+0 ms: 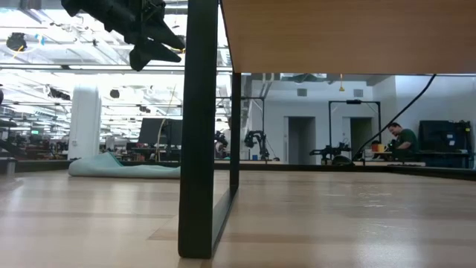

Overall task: Stack small to large cups/mugs on shelf
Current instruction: Return to Home Position

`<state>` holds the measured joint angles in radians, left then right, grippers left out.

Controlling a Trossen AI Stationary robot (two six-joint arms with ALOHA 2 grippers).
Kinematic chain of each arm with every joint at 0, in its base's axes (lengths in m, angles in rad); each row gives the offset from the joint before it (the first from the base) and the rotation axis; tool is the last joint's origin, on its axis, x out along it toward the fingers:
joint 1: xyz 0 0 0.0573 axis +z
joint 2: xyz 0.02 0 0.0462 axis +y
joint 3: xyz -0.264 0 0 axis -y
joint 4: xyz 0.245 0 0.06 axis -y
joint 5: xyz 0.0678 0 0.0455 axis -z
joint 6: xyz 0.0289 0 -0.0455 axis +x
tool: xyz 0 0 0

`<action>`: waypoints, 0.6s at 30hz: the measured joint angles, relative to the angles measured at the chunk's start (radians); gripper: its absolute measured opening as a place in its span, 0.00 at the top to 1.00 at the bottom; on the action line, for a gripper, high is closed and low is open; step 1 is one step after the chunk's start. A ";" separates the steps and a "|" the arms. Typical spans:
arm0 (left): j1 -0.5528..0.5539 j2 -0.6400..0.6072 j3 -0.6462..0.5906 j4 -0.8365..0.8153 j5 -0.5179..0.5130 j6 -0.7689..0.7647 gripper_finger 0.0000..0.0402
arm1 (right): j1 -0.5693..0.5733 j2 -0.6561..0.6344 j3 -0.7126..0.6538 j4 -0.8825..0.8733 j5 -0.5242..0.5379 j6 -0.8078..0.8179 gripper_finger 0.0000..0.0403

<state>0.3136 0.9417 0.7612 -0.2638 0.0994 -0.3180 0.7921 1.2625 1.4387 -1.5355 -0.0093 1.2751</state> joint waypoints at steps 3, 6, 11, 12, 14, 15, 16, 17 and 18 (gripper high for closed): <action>0.000 0.000 0.000 0.000 0.000 0.000 0.62 | 0.000 0.000 0.000 0.007 0.000 0.000 0.69; 0.000 0.000 0.000 0.000 0.000 0.000 0.62 | 0.000 0.000 0.000 0.019 0.000 0.000 0.69; 0.000 0.000 0.000 0.000 0.000 0.000 0.62 | 0.000 0.000 0.000 0.046 0.001 -0.001 0.69; 0.000 0.000 0.000 0.000 0.000 0.000 0.62 | 0.000 0.000 0.000 0.050 0.001 -0.001 0.68; 0.000 0.000 0.000 0.000 0.000 0.000 0.62 | 0.000 0.000 0.000 0.048 0.001 -0.002 0.68; 0.000 0.000 0.000 0.000 0.000 0.000 0.62 | 0.000 0.000 0.000 0.048 0.002 -0.004 0.68; 0.000 0.000 0.000 0.000 0.000 0.000 0.62 | 0.000 0.000 0.000 0.048 0.003 -0.013 0.67; 0.000 0.000 0.000 0.000 0.000 0.000 0.62 | 0.000 0.000 0.000 0.048 0.003 -0.020 0.67; 0.000 0.000 0.000 0.000 0.000 0.000 0.62 | -0.002 0.000 0.000 0.045 0.004 -0.026 0.67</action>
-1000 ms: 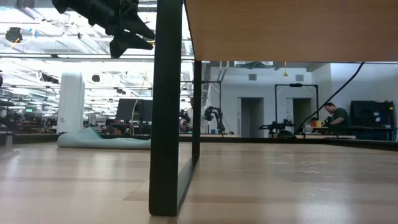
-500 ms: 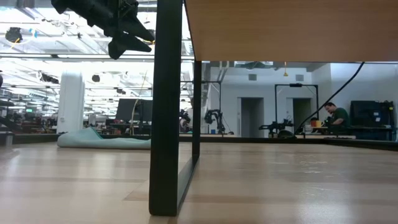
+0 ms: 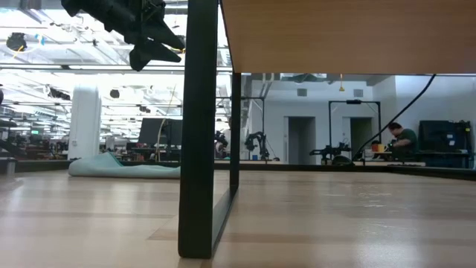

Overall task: Stack small to large cups/mugs on shelf
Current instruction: Return to Home Position

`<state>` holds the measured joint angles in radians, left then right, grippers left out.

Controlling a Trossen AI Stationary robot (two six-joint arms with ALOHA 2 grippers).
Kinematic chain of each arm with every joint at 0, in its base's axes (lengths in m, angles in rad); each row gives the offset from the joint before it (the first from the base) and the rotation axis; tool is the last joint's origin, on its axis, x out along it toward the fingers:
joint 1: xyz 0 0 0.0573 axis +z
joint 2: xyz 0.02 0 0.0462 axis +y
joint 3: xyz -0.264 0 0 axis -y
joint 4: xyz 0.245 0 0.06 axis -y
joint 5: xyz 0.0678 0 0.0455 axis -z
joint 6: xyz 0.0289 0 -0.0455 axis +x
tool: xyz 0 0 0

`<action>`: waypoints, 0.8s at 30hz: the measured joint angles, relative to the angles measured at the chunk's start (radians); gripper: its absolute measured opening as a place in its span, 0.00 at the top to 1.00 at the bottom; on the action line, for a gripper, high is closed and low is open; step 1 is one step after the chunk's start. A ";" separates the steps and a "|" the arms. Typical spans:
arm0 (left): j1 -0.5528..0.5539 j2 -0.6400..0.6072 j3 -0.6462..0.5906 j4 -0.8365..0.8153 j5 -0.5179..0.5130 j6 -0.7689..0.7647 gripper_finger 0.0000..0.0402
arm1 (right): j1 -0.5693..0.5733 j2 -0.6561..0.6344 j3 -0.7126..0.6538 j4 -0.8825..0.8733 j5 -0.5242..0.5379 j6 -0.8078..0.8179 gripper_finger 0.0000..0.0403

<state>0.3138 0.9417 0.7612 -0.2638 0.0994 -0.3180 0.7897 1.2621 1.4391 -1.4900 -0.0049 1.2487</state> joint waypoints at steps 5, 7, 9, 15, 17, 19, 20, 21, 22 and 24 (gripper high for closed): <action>0.000 0.000 0.000 0.000 0.001 0.000 0.62 | -0.015 0.000 0.000 -0.024 0.000 -0.022 0.67; 0.000 0.000 0.000 0.000 0.011 0.000 0.62 | -0.020 -0.001 0.000 -0.023 -0.002 -0.028 0.67; 0.000 0.000 0.000 0.000 0.030 0.000 0.62 | -0.027 -0.004 0.000 -0.023 -0.012 -0.030 0.67; 0.000 0.000 0.000 0.000 0.036 0.000 0.62 | -0.054 -0.035 0.000 -0.025 -0.047 -0.054 0.67; 0.000 0.000 0.000 0.000 0.037 0.000 0.62 | -0.067 -0.053 0.000 -0.025 -0.047 -0.062 0.68; 0.000 0.000 0.000 0.000 0.036 0.000 0.62 | -0.083 -0.069 0.000 -0.025 -0.047 -0.081 0.68; 0.000 0.000 0.000 0.000 0.036 0.000 0.62 | -0.092 -0.078 0.000 -0.024 -0.047 -0.093 0.68; 0.000 0.000 0.000 0.000 0.036 0.004 0.62 | -0.102 -0.089 0.000 -0.024 -0.047 -0.110 0.68; 0.000 0.000 0.000 0.000 0.036 0.012 0.62 | -0.118 -0.101 0.000 -0.025 -0.043 -0.131 0.68; 0.000 0.000 0.000 0.001 0.030 0.024 0.62 | -0.152 -0.124 0.000 -0.024 -0.001 -0.188 0.68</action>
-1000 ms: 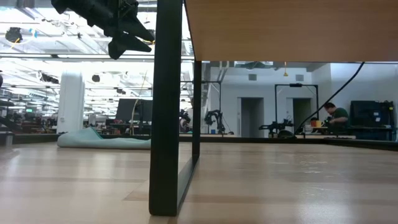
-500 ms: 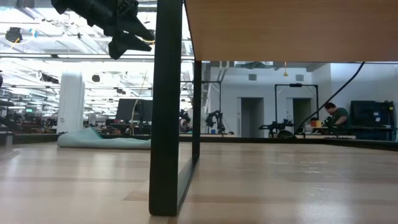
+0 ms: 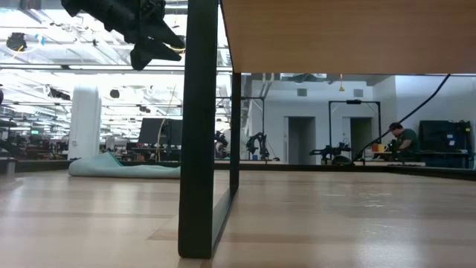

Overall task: Stack small to large cups/mugs on shelf
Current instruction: Return to Home Position

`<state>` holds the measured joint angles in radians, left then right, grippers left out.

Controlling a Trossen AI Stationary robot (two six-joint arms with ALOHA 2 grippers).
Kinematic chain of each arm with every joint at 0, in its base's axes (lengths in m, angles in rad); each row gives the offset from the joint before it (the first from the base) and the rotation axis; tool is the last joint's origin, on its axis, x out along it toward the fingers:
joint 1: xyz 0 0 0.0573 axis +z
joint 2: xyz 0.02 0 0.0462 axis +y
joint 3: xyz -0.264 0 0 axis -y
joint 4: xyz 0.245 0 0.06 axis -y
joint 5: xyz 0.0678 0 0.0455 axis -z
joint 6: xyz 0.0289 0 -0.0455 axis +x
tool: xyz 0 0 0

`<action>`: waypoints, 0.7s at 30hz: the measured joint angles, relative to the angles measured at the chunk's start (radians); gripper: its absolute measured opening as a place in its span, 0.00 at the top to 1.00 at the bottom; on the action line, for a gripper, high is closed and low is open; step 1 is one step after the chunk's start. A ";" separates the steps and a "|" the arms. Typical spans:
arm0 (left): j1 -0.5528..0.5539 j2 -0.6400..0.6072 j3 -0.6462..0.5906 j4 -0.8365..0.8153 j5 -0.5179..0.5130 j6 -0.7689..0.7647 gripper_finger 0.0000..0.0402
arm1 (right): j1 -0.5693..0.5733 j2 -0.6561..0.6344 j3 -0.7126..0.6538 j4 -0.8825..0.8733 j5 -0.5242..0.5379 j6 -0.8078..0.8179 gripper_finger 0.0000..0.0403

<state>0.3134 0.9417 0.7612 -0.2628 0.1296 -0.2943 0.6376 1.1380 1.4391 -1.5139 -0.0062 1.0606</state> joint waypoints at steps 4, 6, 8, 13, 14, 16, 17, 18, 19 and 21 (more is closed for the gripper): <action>0.000 0.000 0.000 0.031 -0.008 0.023 0.62 | -0.094 -0.043 0.000 0.043 0.129 -0.159 0.69; 0.000 0.000 0.000 0.062 -0.007 0.023 0.62 | -0.148 -0.064 0.000 0.095 0.207 -0.254 0.69; 0.000 0.000 0.000 0.096 -0.006 0.024 0.62 | -0.203 -0.083 0.000 0.155 0.274 -0.361 0.70; 0.000 -0.011 0.000 0.153 -0.003 0.088 0.62 | -0.338 -0.110 0.000 0.355 0.436 -0.644 0.71; 0.000 -0.017 0.000 0.159 -0.004 0.102 0.62 | -0.360 -0.113 0.000 0.395 0.457 -0.705 0.71; 0.001 -0.042 0.000 0.144 -0.011 0.128 0.62 | -0.400 -0.115 0.000 0.455 0.463 -0.817 0.71; 0.004 -0.064 0.000 0.131 -0.011 0.138 0.62 | -0.418 -0.119 0.000 0.469 0.460 -0.862 0.71; 0.008 -0.091 0.000 0.131 -0.015 0.151 0.62 | -0.436 -0.125 -0.004 0.483 0.459 -0.893 0.71; 0.013 -0.123 0.000 0.125 -0.027 0.161 0.62 | -0.456 -0.131 -0.007 0.499 0.459 -0.913 0.71; 0.025 -0.202 0.000 0.078 -0.067 0.181 0.62 | -0.495 -0.154 -0.024 0.525 0.458 -0.950 0.71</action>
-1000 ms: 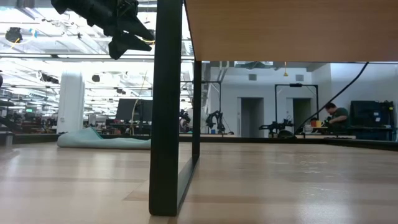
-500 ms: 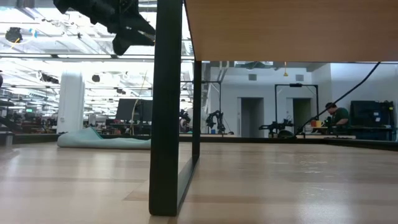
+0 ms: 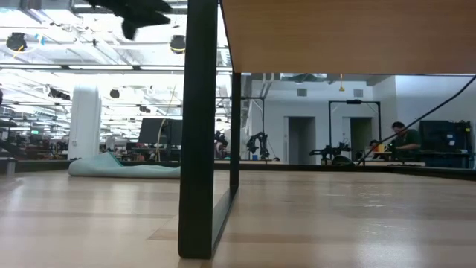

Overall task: Stack small to large cups/mugs on shelf
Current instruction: Return to Home Position

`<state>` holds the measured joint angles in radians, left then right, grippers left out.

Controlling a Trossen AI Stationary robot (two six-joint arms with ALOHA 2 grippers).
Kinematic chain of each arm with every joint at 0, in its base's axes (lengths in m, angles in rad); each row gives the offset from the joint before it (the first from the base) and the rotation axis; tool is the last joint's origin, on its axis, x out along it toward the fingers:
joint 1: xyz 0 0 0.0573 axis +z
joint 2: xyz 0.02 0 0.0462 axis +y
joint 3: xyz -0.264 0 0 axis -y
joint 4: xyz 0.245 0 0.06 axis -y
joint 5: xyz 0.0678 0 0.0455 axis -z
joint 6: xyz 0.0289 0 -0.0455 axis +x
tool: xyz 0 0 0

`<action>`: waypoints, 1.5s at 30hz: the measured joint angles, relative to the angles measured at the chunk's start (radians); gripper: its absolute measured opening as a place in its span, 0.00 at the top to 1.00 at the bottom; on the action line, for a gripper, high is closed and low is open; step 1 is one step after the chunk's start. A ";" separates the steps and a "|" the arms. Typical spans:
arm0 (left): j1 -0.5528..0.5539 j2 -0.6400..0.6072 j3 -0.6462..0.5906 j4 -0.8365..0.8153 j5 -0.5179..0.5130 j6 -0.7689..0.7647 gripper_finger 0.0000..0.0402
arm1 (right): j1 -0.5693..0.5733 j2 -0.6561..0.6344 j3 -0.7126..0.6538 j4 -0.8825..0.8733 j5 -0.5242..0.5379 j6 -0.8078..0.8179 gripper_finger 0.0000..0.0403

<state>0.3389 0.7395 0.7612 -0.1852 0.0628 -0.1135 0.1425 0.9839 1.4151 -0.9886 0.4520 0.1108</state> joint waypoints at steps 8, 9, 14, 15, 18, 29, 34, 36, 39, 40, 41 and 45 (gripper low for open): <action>0.019 -0.274 0.000 -0.208 -0.068 0.014 0.62 | -0.114 -0.205 -0.263 0.244 -0.010 -0.065 0.71; 0.018 -0.297 -0.008 -0.219 -0.072 0.023 0.62 | -0.123 -0.238 -0.309 0.281 -0.020 -0.067 0.71; 0.018 -0.421 -0.147 -0.163 -0.143 0.025 0.62 | -0.159 -0.397 -0.545 0.535 -0.083 -0.085 0.72; 0.018 -0.447 -0.185 -0.147 -0.155 0.023 0.62 | -0.165 -0.428 -0.594 0.589 -0.085 -0.085 0.73; 0.018 -0.524 -0.284 -0.099 -0.165 -0.003 0.62 | -0.190 -0.509 -0.721 0.707 -0.086 -0.085 0.77; 0.018 -0.720 -0.474 -0.070 -0.174 -0.077 0.62 | -0.238 -0.719 -1.010 0.918 -0.140 -0.005 0.98; 0.018 -0.737 -0.554 -0.009 -0.142 -0.082 0.62 | -0.238 -0.784 -1.076 0.973 -0.143 -0.003 0.97; 0.018 -0.734 -0.582 0.014 -0.139 -0.094 0.62 | -0.238 -0.804 -1.097 0.972 -0.144 0.018 0.97; 0.018 -0.737 -0.613 0.025 -0.139 -0.111 0.62 | -0.238 -0.829 -1.124 0.971 -0.158 0.033 0.99; 0.019 -0.737 -0.620 0.027 -0.139 -0.117 0.62 | -0.237 -0.837 -1.132 0.977 -0.163 0.040 0.99; 0.019 -0.736 -0.625 0.023 -0.139 -0.119 0.62 | -0.237 -0.845 -1.141 0.977 -0.163 0.047 0.98; 0.021 -0.736 -0.636 0.021 -0.140 -0.134 0.62 | -0.237 -0.888 -1.185 0.976 -0.163 0.066 0.98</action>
<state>0.3595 0.0036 0.1249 -0.1646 -0.0772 -0.2477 -0.0944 0.0960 0.2301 -0.0131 0.2886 0.1763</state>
